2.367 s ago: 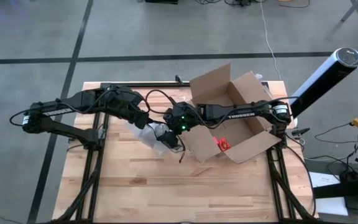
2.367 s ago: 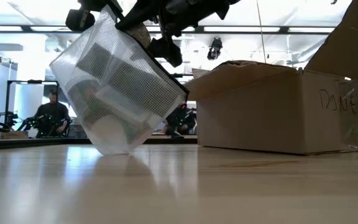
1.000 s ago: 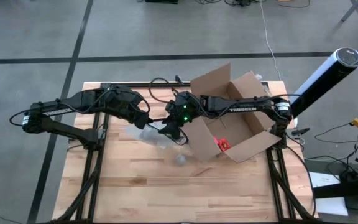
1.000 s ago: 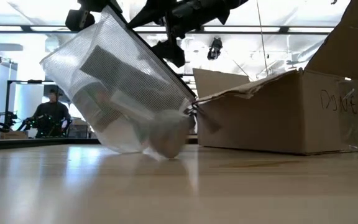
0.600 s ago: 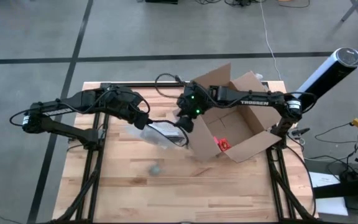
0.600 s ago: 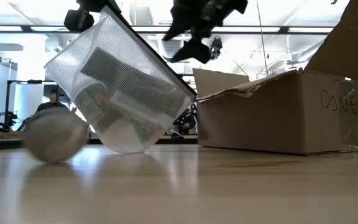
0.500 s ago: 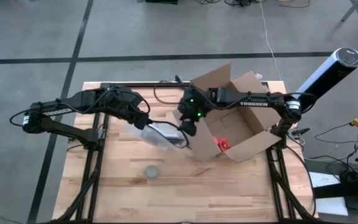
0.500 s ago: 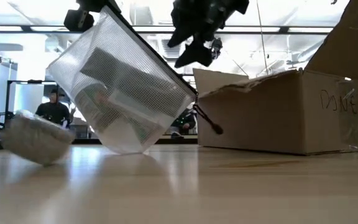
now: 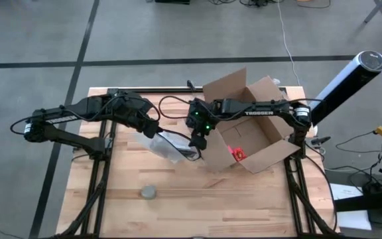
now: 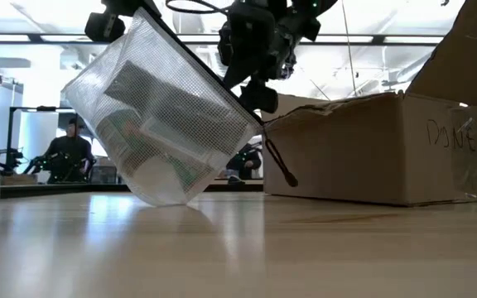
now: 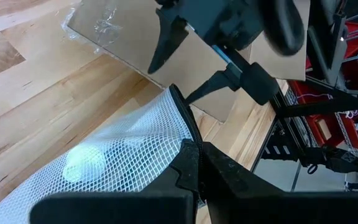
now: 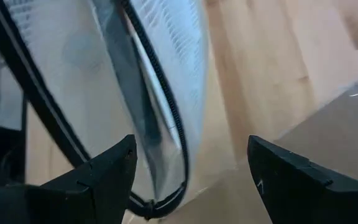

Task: Unpack boxes

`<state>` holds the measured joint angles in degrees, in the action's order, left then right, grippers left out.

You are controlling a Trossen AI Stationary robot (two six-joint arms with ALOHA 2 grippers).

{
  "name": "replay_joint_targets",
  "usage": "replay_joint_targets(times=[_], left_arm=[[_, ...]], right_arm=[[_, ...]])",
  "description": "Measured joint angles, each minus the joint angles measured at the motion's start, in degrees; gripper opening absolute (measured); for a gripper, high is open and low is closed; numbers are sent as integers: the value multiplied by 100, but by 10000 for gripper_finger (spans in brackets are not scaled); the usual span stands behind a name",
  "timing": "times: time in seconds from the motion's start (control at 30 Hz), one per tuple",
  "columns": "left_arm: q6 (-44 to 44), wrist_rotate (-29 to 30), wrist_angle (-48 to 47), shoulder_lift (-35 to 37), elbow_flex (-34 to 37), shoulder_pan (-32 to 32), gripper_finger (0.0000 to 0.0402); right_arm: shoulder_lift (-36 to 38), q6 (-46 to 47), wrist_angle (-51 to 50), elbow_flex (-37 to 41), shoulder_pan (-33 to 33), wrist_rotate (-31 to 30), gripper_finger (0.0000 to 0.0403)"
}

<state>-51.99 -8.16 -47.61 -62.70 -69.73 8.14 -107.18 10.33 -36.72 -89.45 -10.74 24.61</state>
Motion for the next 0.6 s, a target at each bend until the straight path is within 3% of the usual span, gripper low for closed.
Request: replay_joint_targets(times=[0.23, 0.5, 0.6], left_arm=[[-12, 0, -3, 0, 0, 0, 0], [-59, 0, -3, 0, -2, 0, 0], [-63, 2, -3, 0, 0, 0, 0]], right_arm=[[-9, -61, -25, 0, -2, -33, 176], [-26, -161, -30, 0, -4, -62, 30], [-25, -206, -39, 0, -2, -60, 8]])
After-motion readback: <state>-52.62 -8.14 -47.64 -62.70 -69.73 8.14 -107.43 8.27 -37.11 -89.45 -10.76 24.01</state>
